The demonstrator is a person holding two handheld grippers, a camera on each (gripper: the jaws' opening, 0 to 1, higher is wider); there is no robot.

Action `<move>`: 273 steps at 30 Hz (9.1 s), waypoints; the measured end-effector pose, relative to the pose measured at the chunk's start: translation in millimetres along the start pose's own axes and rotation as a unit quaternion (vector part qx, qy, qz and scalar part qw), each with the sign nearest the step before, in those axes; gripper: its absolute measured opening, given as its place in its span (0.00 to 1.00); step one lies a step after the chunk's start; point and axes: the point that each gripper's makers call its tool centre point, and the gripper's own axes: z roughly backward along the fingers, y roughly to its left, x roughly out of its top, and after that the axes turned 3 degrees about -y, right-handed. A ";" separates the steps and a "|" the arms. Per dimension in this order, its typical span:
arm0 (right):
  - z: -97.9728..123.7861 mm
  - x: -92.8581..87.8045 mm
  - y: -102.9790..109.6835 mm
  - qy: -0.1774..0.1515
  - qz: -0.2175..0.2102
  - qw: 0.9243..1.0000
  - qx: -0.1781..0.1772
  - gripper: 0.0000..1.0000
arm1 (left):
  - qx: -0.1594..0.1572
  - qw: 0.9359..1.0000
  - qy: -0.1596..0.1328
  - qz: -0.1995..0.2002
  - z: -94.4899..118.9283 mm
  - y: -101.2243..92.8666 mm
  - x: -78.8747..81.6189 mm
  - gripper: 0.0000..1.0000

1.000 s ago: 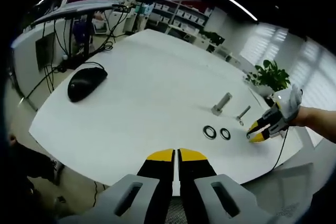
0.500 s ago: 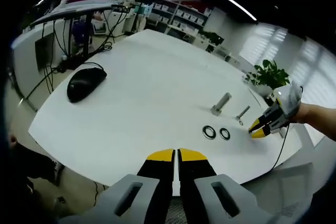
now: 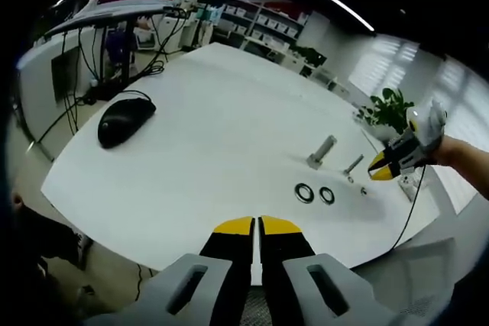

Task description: Place the washer onto the threaded stud by aligning its center hole with the stud, sliding it down to the base, and recovering from edge contact or off-axis alignment until the washer reaches the visible bottom stop.

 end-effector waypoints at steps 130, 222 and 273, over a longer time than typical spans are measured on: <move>-52.9 -17.0 -6.1 0.047 -0.045 0.997 0.034 0.15 | 0.002 1.000 -0.009 0.006 -0.5 4.9 2.1 0.00; -4.3 17.8 -35.2 0.029 -0.061 0.998 -0.019 0.14 | 0.002 1.000 -0.008 0.004 -0.8 5.3 1.8 0.00; -39.8 -29.5 -2.2 0.005 -0.113 0.993 0.026 0.30 | 0.001 1.000 -0.007 0.007 -2.1 6.8 1.3 0.00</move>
